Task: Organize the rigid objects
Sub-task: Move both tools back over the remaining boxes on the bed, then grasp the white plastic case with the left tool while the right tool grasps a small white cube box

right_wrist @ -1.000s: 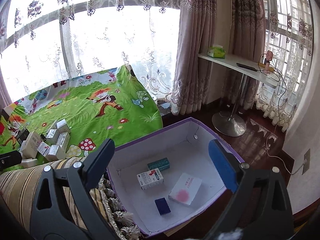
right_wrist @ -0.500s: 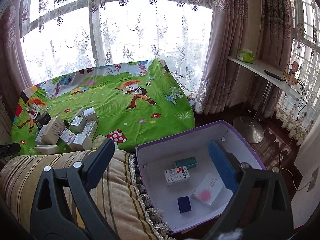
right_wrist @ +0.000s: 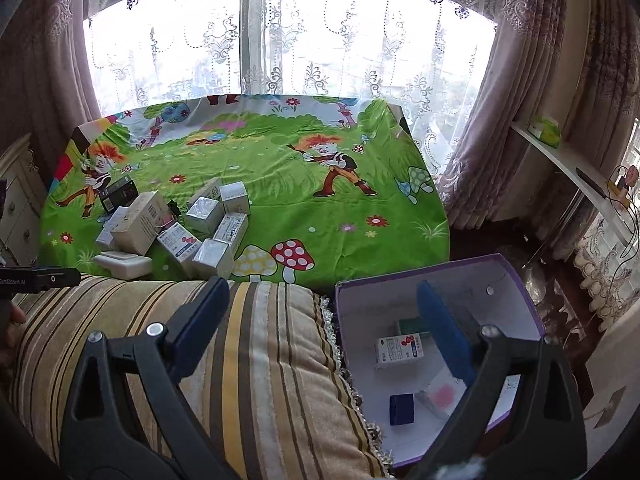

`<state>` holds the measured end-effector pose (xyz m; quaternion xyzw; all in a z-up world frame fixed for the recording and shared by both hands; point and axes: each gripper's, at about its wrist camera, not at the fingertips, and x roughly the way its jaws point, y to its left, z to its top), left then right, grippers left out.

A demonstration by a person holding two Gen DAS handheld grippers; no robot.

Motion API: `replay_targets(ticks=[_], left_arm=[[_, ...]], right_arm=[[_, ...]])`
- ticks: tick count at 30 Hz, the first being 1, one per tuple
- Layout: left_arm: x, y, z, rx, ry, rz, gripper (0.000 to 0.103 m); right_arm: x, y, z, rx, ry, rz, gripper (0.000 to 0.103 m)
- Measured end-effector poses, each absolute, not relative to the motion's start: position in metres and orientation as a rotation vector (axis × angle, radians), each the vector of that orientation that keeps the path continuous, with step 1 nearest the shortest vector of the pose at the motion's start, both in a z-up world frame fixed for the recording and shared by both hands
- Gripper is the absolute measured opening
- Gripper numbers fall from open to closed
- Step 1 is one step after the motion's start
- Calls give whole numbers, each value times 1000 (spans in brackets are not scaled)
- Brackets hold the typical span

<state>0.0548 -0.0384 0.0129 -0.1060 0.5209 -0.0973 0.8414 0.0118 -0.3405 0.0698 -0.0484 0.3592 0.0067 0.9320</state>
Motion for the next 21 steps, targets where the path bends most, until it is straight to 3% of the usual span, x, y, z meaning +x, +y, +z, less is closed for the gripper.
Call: replay_targets(ticks=[8,21], left_arm=[[88,-60,-2,-64,1184,-155,88],[121,-67,-23,-90,1270,-82,97]], right_arm=[[31,-308,58,-158,793,79,96],[77,-267,34,-204,909,147,96]])
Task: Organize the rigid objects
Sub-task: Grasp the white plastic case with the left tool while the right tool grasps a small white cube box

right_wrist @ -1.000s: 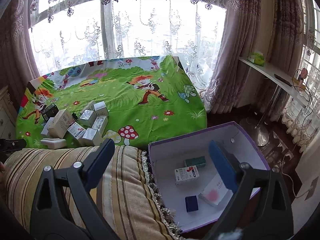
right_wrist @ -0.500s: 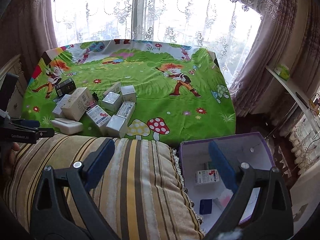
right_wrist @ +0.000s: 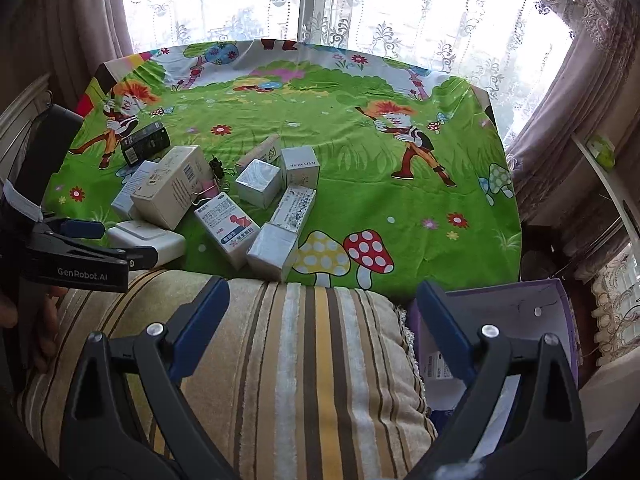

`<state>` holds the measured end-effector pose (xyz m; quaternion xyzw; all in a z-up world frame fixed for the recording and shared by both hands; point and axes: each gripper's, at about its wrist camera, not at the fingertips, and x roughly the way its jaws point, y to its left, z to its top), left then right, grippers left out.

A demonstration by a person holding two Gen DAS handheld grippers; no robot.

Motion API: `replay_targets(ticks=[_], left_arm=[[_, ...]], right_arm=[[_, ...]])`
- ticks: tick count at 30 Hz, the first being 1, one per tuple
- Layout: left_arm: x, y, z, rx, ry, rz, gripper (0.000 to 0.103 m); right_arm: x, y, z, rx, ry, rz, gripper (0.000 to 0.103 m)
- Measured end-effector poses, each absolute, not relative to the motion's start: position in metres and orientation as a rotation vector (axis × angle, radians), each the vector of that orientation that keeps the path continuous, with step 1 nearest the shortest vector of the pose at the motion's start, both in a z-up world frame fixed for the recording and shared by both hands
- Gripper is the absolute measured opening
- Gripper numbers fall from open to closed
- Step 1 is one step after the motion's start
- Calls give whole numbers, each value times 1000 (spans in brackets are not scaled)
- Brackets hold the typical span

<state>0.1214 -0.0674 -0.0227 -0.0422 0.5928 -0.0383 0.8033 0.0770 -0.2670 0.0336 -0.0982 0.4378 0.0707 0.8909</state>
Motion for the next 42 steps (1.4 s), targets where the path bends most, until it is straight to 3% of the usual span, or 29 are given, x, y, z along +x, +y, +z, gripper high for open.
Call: replay_targets(ticks=[7,10,22,27,32,34,36,37,42], left_arm=[[133,-69,-35,-70,1300,-51,96],[134,-69,-37,-74,1302,-53,85],[126,-59,-34,-153,1272,-74,85],[120,-51,-31,-208,1252,-76,85],[118,-52,-29,-217,1238,-87,85],[117,-51,-27,-221,1234,-92,85],[115,-51,-26,-228,1227,-94,85],[114,-51,-25,-232,1225,-96,85],[110,-52,-22,-253,1216,-112,85]], right_arm=[[97,-245,14,-277,980,164,96],[105,-241,10,-274,1002,167,96],[133,-236,-7,-195,1093,147,94],[145,-235,-21,-170,1155,143,78],[151,-233,-25,-163,1169,139,72],[153,-232,-28,-159,1183,144,63],[154,-234,-32,-150,1199,151,43],[154,-235,-33,-143,1203,157,40],[144,-242,-27,-118,1170,156,39]])
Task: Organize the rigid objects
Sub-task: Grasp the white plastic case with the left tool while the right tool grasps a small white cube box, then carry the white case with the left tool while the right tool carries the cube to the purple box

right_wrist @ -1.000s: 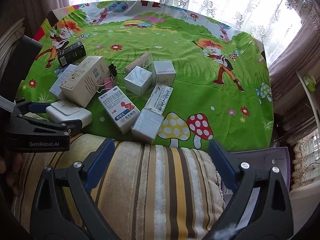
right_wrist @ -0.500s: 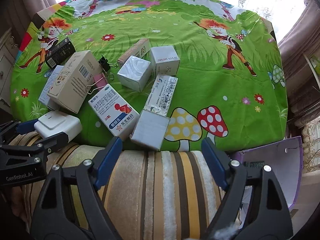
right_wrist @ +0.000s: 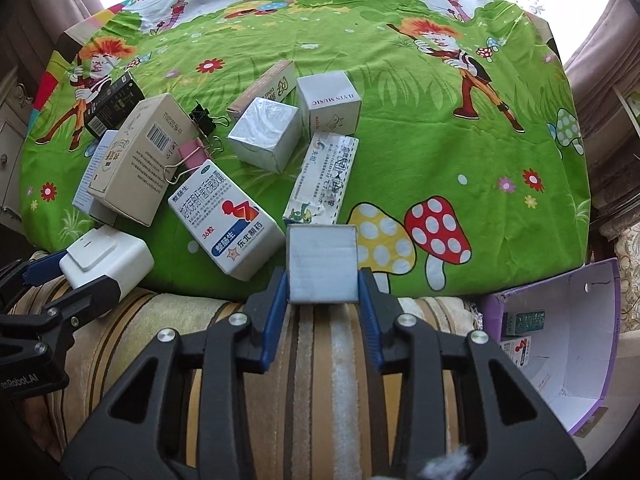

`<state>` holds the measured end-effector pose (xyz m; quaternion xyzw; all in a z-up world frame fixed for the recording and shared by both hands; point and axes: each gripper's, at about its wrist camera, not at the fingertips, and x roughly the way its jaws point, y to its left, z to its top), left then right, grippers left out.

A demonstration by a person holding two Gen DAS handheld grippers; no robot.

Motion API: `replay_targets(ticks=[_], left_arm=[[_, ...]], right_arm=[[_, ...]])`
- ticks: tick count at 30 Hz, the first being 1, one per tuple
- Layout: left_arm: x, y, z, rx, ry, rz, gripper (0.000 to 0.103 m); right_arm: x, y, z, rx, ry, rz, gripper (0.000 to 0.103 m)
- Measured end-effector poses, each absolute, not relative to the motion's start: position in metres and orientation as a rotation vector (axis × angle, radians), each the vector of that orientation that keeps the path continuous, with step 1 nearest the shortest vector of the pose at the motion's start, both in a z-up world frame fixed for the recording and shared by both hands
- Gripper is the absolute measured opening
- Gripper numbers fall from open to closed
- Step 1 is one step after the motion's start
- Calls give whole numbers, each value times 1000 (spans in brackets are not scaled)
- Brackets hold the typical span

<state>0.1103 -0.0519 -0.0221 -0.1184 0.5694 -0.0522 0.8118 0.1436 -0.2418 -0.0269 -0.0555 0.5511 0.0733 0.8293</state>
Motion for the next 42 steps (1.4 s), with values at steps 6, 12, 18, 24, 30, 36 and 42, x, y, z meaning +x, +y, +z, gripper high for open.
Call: replay_targets(ticks=[6,12,18,24,30,36,42], left_arm=[[102,-60,-13,-268,1192,-150,85],[97,-76,-6,-284,1185,-208,85],[88,-99,2,-295,1171,-266,85],[78,-125,12,-300,1145,-338,85],[70,-155,18,-301,1128,-422,85],[58,-185,23,-292,1118,-517,85],[47,-211,28,-282,1104,-592,85]], right_arm=[[125,-253,-10,-99,1095,133,39],[105,-267,6,-98,1032,102,39],[86,-283,16,-78,991,81,39],[67,-310,25,-22,965,62,39],[45,-350,31,48,944,6,39],[26,-388,38,88,918,-74,39],[13,-421,40,104,907,-147,39]])
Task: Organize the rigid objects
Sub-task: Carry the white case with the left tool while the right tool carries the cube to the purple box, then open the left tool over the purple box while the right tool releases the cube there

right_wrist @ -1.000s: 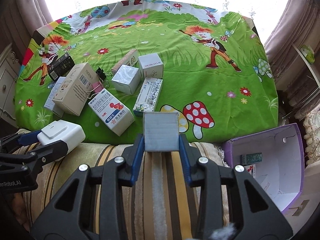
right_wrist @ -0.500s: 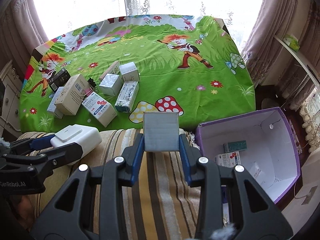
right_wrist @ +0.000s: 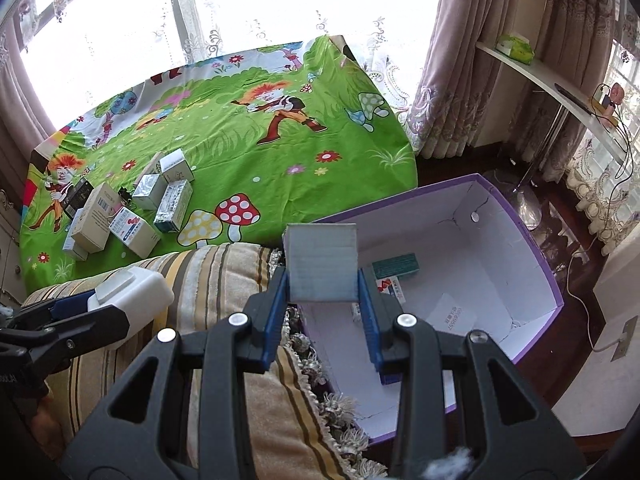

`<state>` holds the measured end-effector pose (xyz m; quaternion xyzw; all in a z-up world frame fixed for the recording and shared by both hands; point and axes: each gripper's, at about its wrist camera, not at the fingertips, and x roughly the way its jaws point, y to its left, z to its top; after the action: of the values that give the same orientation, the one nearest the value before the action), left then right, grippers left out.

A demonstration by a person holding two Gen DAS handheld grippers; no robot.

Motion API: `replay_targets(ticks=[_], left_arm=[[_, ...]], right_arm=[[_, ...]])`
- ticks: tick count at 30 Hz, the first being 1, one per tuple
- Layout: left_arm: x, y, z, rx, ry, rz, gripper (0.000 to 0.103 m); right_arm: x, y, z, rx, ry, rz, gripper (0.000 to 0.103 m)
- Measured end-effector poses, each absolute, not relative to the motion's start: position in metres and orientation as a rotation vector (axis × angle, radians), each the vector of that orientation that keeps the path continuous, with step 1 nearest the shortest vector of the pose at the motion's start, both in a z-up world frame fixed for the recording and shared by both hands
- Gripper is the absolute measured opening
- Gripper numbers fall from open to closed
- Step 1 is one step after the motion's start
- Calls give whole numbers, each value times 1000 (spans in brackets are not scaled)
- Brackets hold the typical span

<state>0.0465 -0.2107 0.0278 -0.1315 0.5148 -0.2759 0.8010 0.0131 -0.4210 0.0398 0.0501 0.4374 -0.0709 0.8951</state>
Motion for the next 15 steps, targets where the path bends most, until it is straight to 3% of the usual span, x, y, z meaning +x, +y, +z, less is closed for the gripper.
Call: replay_targets(ticks=[15], left_arm=[[32,-297,33,-110,1077,-795,86]], right_arm=[[-11,-490,33,194,911,-299,39]])
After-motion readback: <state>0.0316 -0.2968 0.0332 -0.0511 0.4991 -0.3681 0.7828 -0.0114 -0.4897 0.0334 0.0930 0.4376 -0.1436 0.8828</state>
